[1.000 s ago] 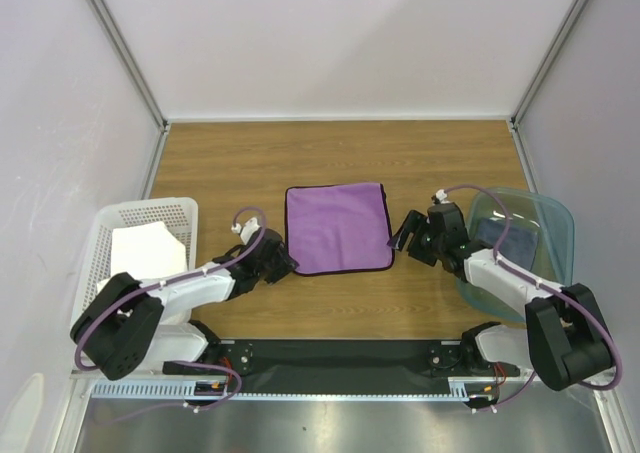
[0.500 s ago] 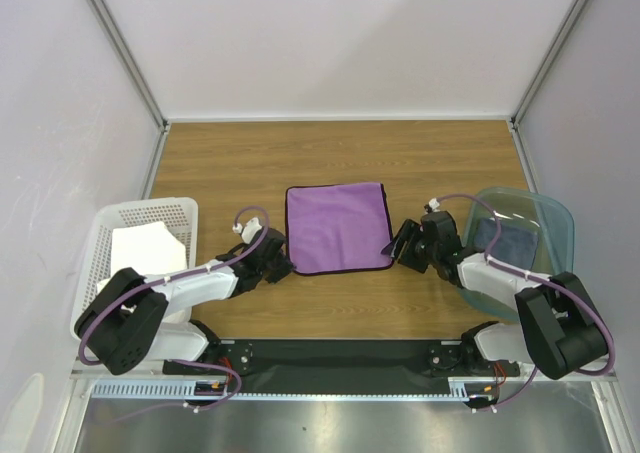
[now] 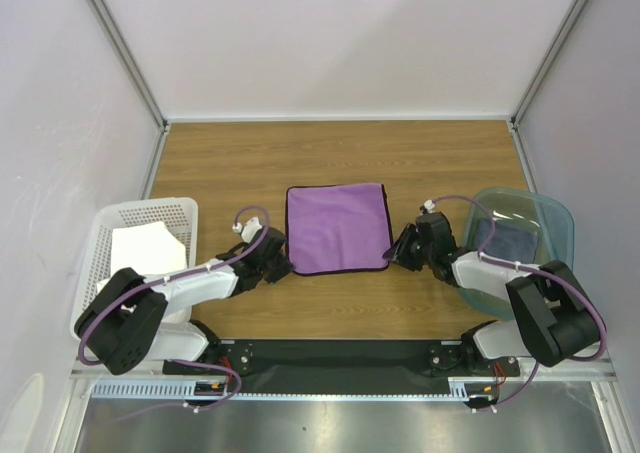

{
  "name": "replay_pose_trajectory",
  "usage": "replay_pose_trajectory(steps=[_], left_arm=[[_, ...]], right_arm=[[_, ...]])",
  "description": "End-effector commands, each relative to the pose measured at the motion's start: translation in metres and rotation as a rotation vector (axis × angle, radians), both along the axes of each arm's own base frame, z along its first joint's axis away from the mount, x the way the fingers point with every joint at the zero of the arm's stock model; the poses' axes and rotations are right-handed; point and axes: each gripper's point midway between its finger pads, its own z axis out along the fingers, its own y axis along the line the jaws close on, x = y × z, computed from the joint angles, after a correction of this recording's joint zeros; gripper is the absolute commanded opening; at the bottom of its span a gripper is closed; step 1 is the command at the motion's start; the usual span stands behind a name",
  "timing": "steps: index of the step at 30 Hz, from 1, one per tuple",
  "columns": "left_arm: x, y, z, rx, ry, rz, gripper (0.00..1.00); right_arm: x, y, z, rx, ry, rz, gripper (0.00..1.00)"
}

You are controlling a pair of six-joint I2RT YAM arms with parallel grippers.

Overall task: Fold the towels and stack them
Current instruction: Fold the towel

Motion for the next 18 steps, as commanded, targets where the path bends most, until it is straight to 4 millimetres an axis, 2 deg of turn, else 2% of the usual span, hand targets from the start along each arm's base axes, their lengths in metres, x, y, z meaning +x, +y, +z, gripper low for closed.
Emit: replay_pose_trajectory(steps=[1, 2, 5, 6, 8, 9, 13, 14, 15, 16, 17, 18], left_arm=[[0.006, 0.004, 0.009, 0.046, -0.028, -0.003, 0.00], [0.007, 0.004, 0.014, 0.047, -0.040, -0.006, 0.00], [0.008, 0.008, 0.024, 0.072, -0.059, -0.004, 0.00], [0.012, 0.008, 0.036, 0.072, -0.098, 0.004, 0.00], [0.011, 0.012, 0.044, 0.091, -0.116, 0.000, 0.00], [0.012, 0.010, 0.056, 0.089, -0.153, -0.003, 0.00], [0.003, 0.011, 0.080, 0.123, -0.195, -0.022, 0.00], [0.001, 0.011, 0.084, 0.130, -0.200, -0.027, 0.00], [-0.002, 0.005, 0.095, 0.120, -0.222, -0.044, 0.00], [-0.007, 0.010, 0.102, 0.134, -0.233, -0.041, 0.00], [-0.011, 0.007, 0.108, 0.136, -0.247, -0.056, 0.00], [-0.012, 0.006, 0.124, 0.117, -0.278, -0.053, 0.00]], right_arm=[[-0.012, -0.006, -0.003, -0.034, 0.032, -0.005, 0.24], [-0.014, -0.008, -0.002, -0.043, 0.038, -0.008, 0.17], [-0.018, -0.012, 0.011, -0.049, 0.019, -0.012, 0.08], [-0.018, -0.013, 0.014, -0.051, 0.013, -0.013, 0.05], [-0.022, -0.014, 0.023, -0.052, 0.009, -0.007, 0.00], [-0.024, -0.014, 0.025, -0.054, 0.009, 0.001, 0.00], [-0.033, -0.014, 0.039, -0.057, 0.022, 0.022, 0.00], [-0.034, -0.013, 0.047, -0.048, 0.006, 0.031, 0.00], [-0.036, -0.013, 0.052, -0.046, 0.005, 0.035, 0.00], [-0.041, -0.013, 0.055, -0.050, 0.019, 0.048, 0.00], [-0.039, -0.011, 0.070, -0.038, -0.008, 0.051, 0.00], [-0.043, -0.012, 0.080, -0.041, -0.025, 0.066, 0.00]])
